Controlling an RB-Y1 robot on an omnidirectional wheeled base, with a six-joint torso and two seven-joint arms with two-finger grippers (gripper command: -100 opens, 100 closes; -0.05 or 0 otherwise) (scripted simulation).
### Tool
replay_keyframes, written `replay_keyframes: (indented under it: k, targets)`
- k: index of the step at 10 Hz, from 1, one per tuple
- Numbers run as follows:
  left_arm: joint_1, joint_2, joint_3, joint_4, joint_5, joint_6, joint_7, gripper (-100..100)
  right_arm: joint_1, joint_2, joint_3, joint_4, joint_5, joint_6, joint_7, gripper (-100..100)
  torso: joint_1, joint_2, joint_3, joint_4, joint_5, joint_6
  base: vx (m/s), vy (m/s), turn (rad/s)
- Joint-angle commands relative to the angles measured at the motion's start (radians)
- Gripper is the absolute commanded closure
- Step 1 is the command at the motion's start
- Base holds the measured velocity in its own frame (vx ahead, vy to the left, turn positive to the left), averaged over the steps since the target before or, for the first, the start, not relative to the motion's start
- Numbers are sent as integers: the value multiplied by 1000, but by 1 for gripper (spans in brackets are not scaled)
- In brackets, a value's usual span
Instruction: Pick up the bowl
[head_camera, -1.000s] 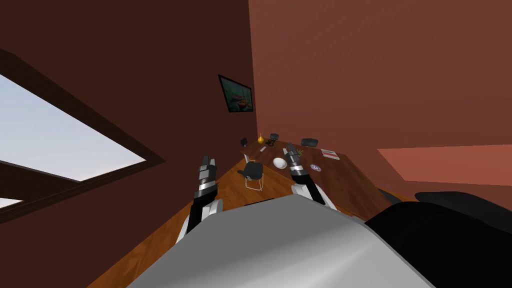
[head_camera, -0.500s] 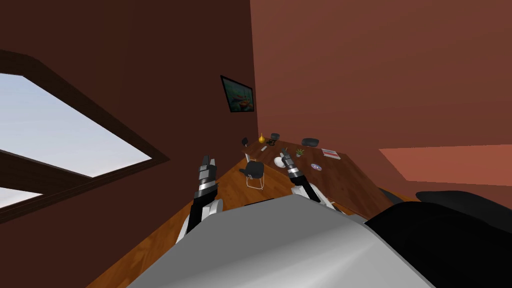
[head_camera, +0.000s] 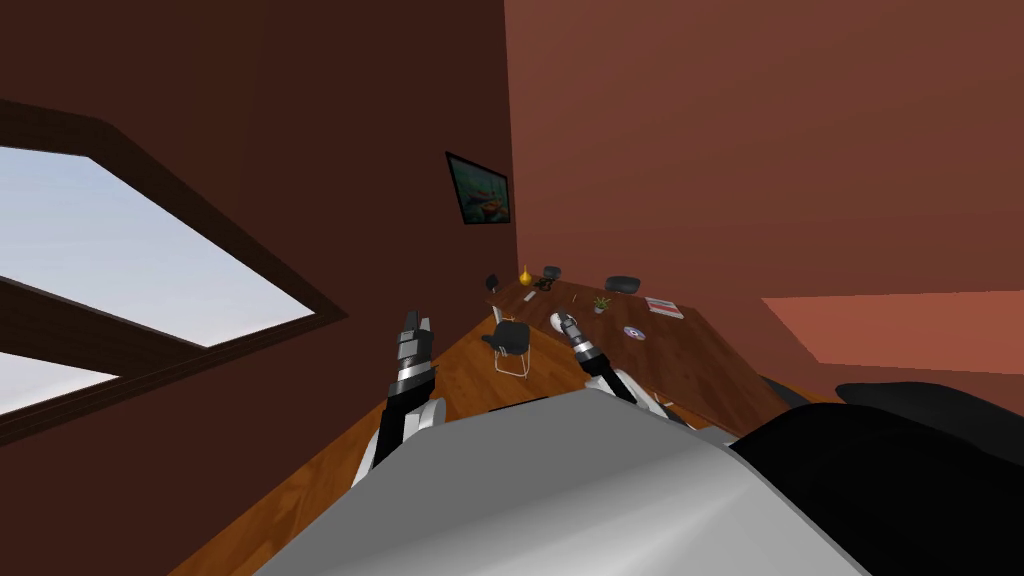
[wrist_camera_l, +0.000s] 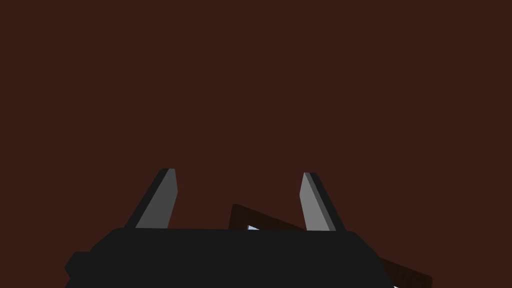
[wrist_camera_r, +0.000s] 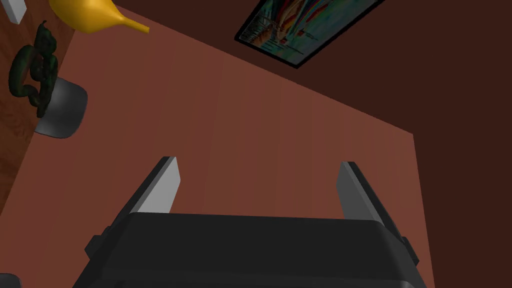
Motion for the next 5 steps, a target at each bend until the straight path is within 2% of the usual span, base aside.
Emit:
replay_keyframes:
  k: [1, 2, 3, 4, 5]
  targets:
    - [0, 0, 0, 0, 0, 0, 0, 0, -13, -50, 8, 50, 11, 4, 25, -100, 0, 0, 0, 0, 0, 0, -31, 43, 43]
    - [0, 0, 0, 0, 0, 0, 0, 0, -13, -57, 8, 78, 11, 4, 25, -100, 1, 0, 0, 0, 0, 0, -25, 35, 17]
    - [0, 0, 0, 0, 0, 0, 0, 0, -23, -96, 22, 109, 26, 1, 53, -100, 0, 0, 0, 0, 0, 0, -23, 38, 42]
    - [0, 0, 0, 0, 0, 0, 0, 0, -23, -101, 22, 137, 26, 1, 53, -100, 0, 0, 0, 0, 0, 0, -22, 36, 26]
    - [0, 0, 0, 0, 0, 0, 0, 0, -34, -144, 35, 175, 42, -3, 82, -100, 0, -1, 0, 0, 0, 0, -26, 43, 58]
